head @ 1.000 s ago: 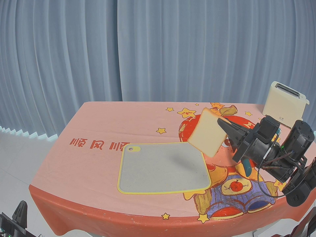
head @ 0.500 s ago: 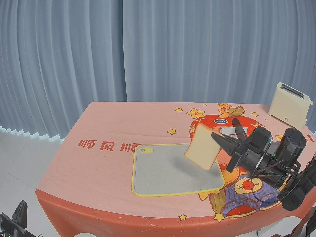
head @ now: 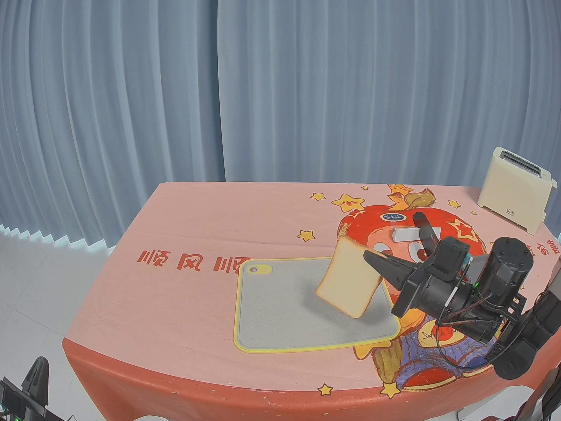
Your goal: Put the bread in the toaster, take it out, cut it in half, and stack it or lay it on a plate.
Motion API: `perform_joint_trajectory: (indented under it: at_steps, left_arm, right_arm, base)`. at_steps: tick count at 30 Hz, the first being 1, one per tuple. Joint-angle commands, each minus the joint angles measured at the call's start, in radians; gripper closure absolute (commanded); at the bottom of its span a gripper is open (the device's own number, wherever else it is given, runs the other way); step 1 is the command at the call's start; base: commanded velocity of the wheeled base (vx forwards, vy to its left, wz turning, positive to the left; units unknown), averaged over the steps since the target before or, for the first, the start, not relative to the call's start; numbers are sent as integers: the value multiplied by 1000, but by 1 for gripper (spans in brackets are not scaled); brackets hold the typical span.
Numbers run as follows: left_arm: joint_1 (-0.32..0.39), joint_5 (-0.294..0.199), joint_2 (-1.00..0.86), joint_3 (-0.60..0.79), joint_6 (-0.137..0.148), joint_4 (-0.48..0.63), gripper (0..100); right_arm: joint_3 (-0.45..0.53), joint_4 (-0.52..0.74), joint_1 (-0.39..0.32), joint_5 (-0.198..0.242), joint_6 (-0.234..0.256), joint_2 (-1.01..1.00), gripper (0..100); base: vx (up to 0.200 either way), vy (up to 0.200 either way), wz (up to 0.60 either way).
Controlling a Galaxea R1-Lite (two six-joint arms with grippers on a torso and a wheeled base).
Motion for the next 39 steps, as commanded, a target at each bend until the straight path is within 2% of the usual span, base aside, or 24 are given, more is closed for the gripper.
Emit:
perform_joint_trajectory:
  at_steps: [1,11,39]
  left_arm:
    - [1,0,1,18,-1,0,100]
    - [1,0,1,18,-1,0,100]
    - [1,0,1,18,-1,0,100]
  right_arm:
    - [0,-1,1,1,0,8,100]
    - [-1,-1,7,-13,-8,8,100]
    - [0,-1,15,-15,-11,7,100]
  base:
    - [0,0,0]
    - [0,0,0]
    - [0,0,0]
